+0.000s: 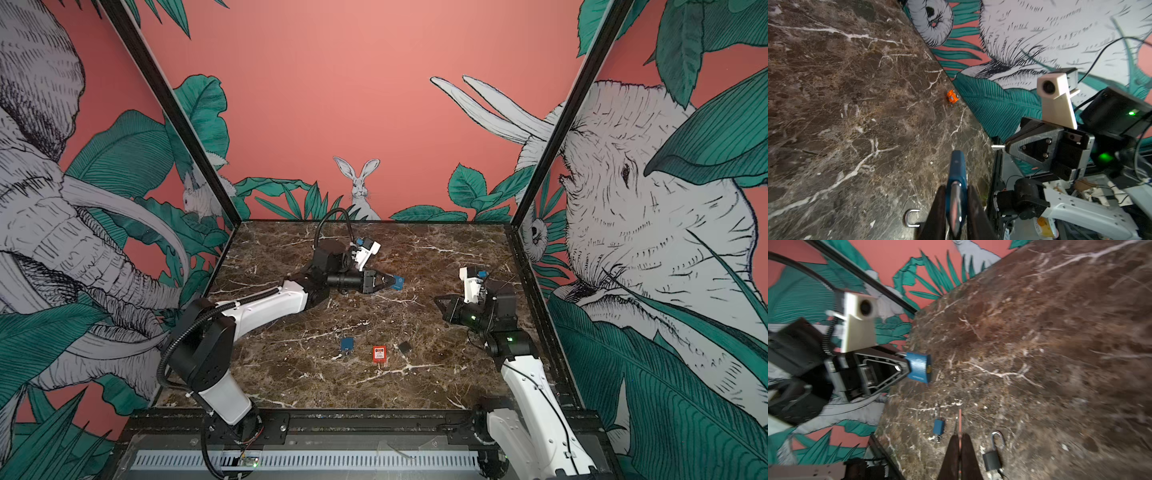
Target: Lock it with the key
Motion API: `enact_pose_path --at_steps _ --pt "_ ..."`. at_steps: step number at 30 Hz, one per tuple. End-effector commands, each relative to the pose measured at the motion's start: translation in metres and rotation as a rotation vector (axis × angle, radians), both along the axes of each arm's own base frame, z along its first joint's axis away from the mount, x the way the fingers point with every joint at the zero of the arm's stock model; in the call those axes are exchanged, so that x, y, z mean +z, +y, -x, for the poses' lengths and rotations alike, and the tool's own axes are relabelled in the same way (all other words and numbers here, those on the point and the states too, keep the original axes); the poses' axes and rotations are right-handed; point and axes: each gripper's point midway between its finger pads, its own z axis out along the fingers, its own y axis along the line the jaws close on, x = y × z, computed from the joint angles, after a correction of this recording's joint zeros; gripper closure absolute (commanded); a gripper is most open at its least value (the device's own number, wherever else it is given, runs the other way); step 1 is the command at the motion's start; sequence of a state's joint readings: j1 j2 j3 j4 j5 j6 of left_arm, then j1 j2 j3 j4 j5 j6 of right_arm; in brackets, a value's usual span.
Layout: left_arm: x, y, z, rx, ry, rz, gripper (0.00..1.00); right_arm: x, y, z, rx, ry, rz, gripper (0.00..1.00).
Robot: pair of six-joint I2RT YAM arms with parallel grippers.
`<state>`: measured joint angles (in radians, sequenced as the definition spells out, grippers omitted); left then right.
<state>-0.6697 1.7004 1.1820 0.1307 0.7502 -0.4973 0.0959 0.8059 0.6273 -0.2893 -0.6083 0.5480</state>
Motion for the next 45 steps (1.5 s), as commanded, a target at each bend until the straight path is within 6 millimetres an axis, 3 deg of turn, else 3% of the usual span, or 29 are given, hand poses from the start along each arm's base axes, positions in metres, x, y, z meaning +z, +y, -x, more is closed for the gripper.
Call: enact_pose_path --at_steps 1,7,14,30,43,45 --pt "-0.040 0.002 0.024 -0.149 0.009 -0.191 1.00 -0.032 -0.031 0.003 -0.159 0.066 0.126 1.00" --pt "-0.057 -0.053 0.052 -0.345 0.028 -0.210 1.00 -0.052 -0.045 0.007 -0.259 0.053 0.122 1.00" --pt "-0.082 -0.080 0.072 -0.506 0.069 -0.273 1.00 -0.080 -0.040 -0.006 -0.285 0.046 0.034 1.00" --pt "-0.125 -0.117 0.096 -0.671 0.137 -0.352 1.00 -0.130 -0.048 -0.012 -0.368 0.103 0.007 1.00" --pt "-0.161 -0.118 0.084 -0.640 0.129 -0.454 1.00 -0.170 -0.050 -0.004 -0.388 0.218 0.030 1.00" --pt "-0.165 -0.119 0.081 -0.634 0.125 -0.468 0.95 -0.174 -0.051 -0.002 -0.388 0.226 0.031 1.00"
